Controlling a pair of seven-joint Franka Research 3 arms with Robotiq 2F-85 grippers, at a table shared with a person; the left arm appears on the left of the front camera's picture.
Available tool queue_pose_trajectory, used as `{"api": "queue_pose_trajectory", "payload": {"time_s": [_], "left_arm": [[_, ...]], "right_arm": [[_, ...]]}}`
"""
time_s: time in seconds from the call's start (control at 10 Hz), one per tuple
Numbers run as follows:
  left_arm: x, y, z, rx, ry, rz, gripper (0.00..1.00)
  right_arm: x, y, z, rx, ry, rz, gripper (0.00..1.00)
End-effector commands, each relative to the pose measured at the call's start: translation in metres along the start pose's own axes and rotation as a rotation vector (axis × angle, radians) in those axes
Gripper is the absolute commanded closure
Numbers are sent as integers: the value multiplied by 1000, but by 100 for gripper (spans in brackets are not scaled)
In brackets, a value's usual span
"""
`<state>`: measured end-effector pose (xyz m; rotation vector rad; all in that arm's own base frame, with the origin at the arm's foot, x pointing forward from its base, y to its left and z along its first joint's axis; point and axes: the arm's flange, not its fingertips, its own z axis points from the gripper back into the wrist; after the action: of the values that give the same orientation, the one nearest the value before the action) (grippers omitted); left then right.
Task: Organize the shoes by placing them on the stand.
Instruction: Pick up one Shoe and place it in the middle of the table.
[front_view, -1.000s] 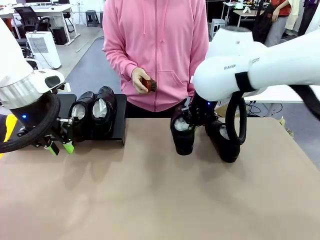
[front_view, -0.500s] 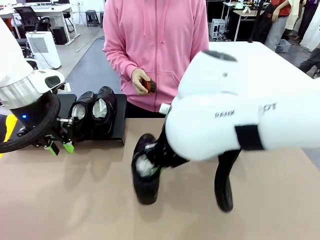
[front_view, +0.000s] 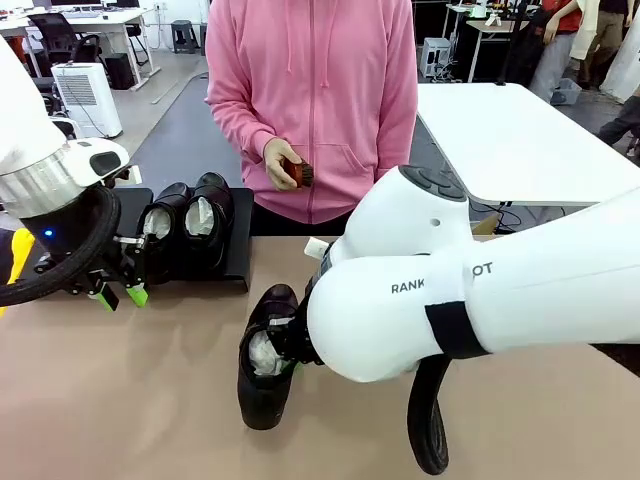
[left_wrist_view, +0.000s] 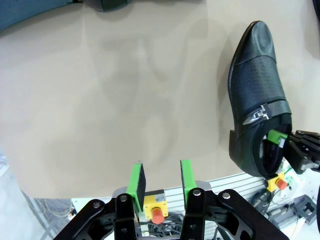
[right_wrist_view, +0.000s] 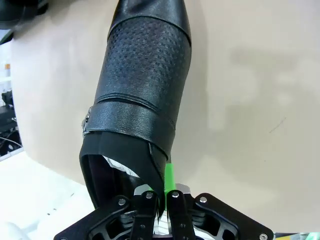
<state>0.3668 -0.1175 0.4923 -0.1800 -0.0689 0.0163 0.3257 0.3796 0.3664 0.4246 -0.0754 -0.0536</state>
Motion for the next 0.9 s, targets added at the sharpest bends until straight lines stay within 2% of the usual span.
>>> {"api": "queue_pose_trajectory", "payload": {"time_s": [0.0,0.5,0.8], "left_arm": [[-3,2,0,-13,1,-3,59],[-3,2,0,-13,1,-3,59],[-3,2,0,-13,1,-3,59]], "right_arm": [[-1,-5,-13,0,24,32,87],[4,-10,-10,-42,35,56,0],[0,-12,8,-30,61,77,0]]}}
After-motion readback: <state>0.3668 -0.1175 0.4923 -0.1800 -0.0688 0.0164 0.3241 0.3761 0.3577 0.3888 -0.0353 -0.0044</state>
